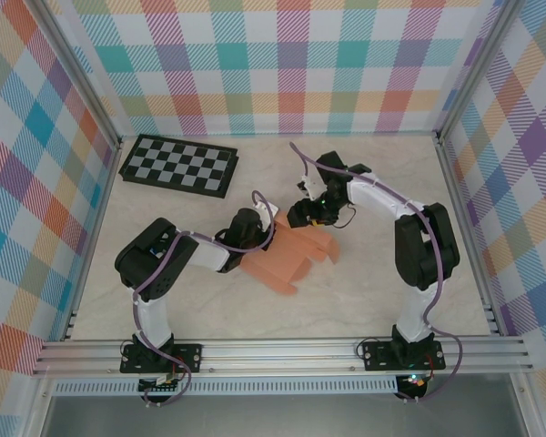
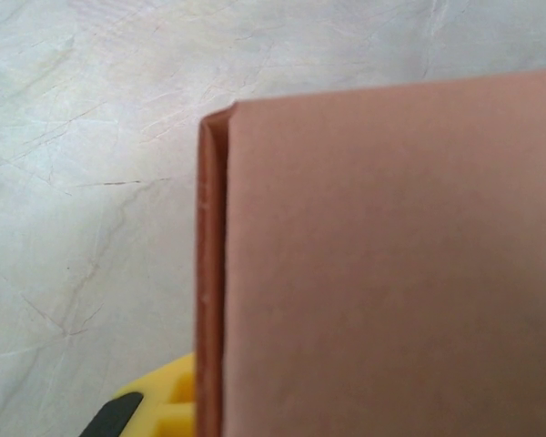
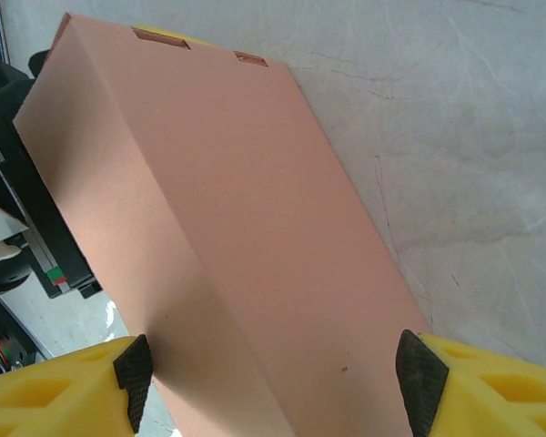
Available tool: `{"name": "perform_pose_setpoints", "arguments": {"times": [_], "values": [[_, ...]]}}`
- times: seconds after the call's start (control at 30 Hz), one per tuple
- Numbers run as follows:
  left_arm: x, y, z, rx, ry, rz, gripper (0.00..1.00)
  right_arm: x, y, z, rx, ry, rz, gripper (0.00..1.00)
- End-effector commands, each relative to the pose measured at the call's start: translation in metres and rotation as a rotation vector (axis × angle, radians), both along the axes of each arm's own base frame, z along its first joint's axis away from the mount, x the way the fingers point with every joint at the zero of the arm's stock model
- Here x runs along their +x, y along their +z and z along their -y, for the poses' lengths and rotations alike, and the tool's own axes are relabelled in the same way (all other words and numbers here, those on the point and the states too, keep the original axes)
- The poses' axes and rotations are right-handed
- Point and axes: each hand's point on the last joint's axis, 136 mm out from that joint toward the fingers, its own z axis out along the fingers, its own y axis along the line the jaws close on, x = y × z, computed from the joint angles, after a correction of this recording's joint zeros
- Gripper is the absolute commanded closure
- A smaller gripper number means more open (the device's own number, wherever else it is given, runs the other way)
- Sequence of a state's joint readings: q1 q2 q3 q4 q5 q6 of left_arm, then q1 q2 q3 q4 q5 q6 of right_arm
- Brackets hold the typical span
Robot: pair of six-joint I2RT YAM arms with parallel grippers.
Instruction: Fold the paper box
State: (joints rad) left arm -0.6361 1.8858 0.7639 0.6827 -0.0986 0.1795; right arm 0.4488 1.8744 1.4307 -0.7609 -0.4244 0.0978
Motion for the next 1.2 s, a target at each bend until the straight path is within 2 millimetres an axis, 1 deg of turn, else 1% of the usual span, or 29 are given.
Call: {"name": "perform_pose_setpoints", "arguments": {"times": [0.0,0.03,0.1,0.2,0.27,0.33,0.47,0.6,0.7,0.8,0.87,0.97,1.07,1.13,1.17], "values": [[-0.003,-0.010,-0.015,0.063,0.025,-0.032,0.81,0.000,0.014,0.003,0.013,-0.034,0.028,0.26],[-0.005,-0.006,-0.012,0.049,0.009,-0.028,0.76,0.002,0.019,0.004,0.024,-0.043,0.037,0.25],[-0.007,0.001,-0.010,0.033,-0.006,-0.019,0.72,0.005,0.028,0.004,0.052,-0.055,0.053,0.25],[-0.010,0.005,-0.011,0.018,-0.007,-0.012,0.63,0.010,0.039,0.008,0.060,-0.065,0.076,0.23],[-0.013,0.011,-0.013,-0.003,-0.005,0.006,0.52,0.012,0.041,0.012,0.042,-0.063,0.088,0.23],[-0.015,0.022,-0.017,-0.028,0.005,0.027,0.43,0.013,0.041,0.017,0.024,-0.066,0.091,0.23],[-0.023,0.044,-0.022,-0.067,0.000,0.060,0.41,0.016,0.048,0.027,0.004,-0.093,0.124,0.21],[-0.031,0.067,-0.031,-0.098,0.008,0.082,0.39,0.019,0.061,0.043,-0.039,-0.136,0.215,0.18],[-0.039,0.085,-0.038,-0.135,0.023,0.088,0.38,0.012,0.073,0.052,-0.055,-0.116,0.293,0.18],[-0.044,0.097,-0.054,-0.192,0.093,0.052,0.36,0.001,0.080,0.060,-0.119,-0.053,0.351,0.17],[-0.049,0.105,-0.067,-0.258,0.154,0.010,0.29,-0.006,0.080,0.057,-0.162,0.040,0.390,0.16],[-0.058,0.113,-0.088,-0.323,0.256,-0.054,0.14,-0.016,0.074,0.039,-0.231,0.234,0.441,0.12],[-0.062,0.118,-0.122,-0.341,0.402,-0.102,0.02,-0.023,0.063,0.017,-0.257,0.371,0.397,0.10],[-0.062,0.123,-0.148,-0.370,0.496,-0.117,0.00,-0.020,0.059,0.004,-0.237,0.401,0.345,0.09],[-0.063,0.124,-0.156,-0.382,0.513,-0.125,0.00,-0.018,0.058,-0.001,-0.225,0.406,0.330,0.09]]}}
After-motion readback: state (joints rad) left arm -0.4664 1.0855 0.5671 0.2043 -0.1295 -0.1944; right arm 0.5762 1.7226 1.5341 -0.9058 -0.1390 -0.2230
